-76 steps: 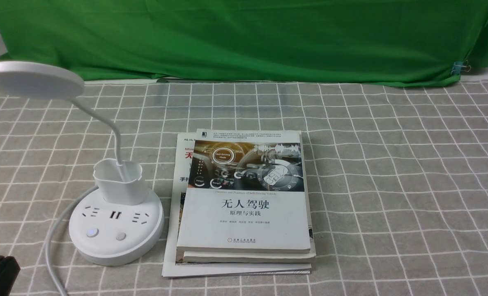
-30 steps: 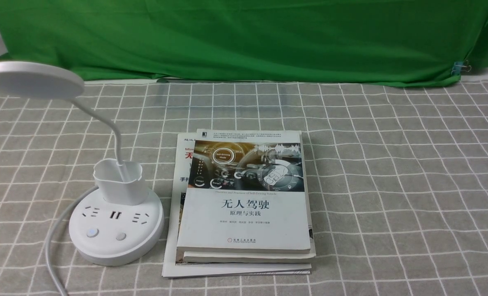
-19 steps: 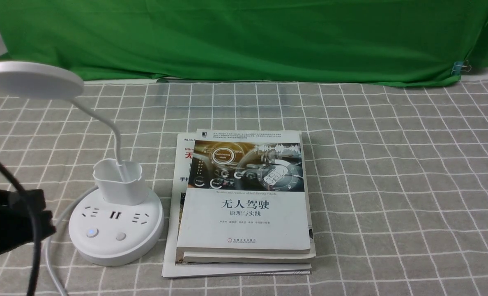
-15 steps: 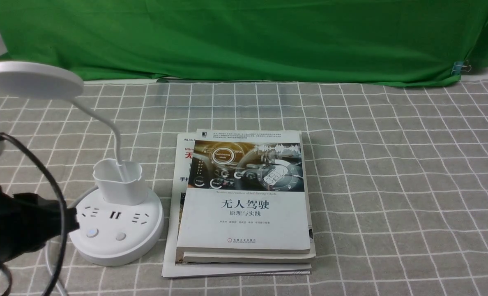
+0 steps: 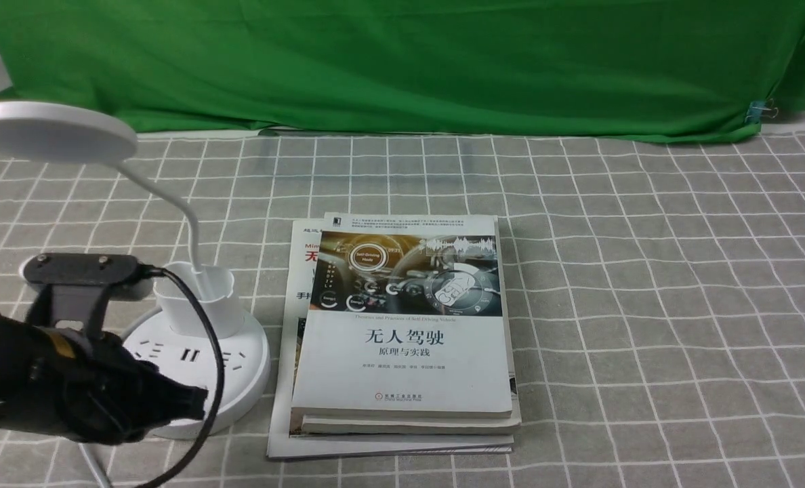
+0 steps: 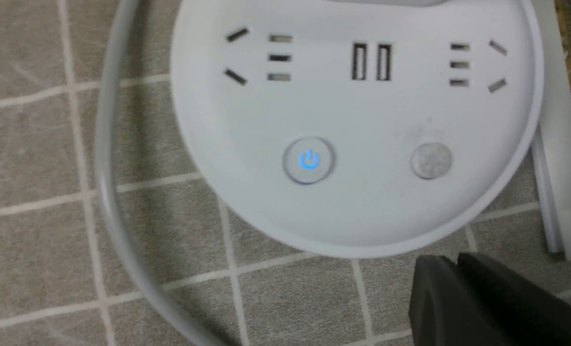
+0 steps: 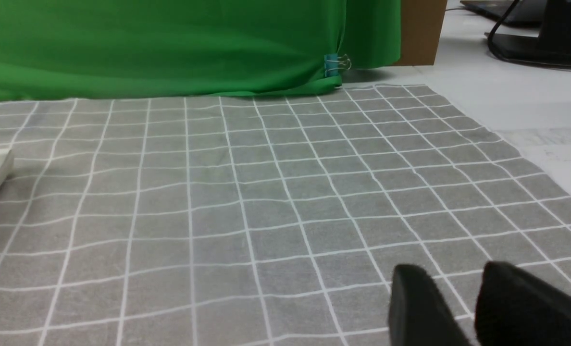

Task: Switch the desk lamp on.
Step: Use the left arm to press the button switch on the lamp holder

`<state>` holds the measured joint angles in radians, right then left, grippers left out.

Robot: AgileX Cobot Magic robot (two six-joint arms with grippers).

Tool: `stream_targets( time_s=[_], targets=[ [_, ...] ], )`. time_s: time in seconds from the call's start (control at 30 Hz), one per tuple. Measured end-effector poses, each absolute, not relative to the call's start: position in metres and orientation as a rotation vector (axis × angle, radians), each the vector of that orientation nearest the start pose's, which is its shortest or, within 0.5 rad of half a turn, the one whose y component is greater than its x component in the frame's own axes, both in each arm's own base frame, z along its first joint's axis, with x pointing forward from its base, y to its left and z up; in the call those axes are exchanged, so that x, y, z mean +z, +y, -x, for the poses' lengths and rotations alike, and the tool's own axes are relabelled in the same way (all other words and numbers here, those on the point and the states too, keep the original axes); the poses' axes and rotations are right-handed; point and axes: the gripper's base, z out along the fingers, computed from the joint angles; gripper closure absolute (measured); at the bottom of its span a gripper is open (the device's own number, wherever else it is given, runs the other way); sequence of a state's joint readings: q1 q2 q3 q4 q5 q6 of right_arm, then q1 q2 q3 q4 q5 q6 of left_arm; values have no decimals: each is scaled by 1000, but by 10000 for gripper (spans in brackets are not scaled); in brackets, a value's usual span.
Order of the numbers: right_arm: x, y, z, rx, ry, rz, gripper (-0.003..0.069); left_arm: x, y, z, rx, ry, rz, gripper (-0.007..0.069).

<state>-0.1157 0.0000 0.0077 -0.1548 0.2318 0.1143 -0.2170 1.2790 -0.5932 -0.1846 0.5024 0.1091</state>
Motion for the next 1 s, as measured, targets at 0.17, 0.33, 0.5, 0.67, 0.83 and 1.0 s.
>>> stream_targets(
  time_s=[0.17, 0.33, 0.5, 0.67, 0.83, 1.0],
  targets=[
    [190, -10, -55, -143, 1720, -95, 414, 199, -71, -219, -97, 2658, -306, 606],
    [190, -10, -55, -143, 1720, -95, 414, 194, -77, -239, -37, 2624, -328, 606],
    [190, -10, -55, -143, 1720, -95, 414, 183, -79, -246, -25, 2650, -348, 606],
    [190, -10, -55, -143, 1720, -95, 414, 178, -81, -249, -22, 2661, -356, 606],
    [190, -10, -55, -143, 1720, -95, 414, 178, -81, -250, -24, 2658, -356, 606],
    [190, -10, -55, -143, 1720, -95, 414, 175, -82, -251, -21, 2668, -358, 606]
  ],
)
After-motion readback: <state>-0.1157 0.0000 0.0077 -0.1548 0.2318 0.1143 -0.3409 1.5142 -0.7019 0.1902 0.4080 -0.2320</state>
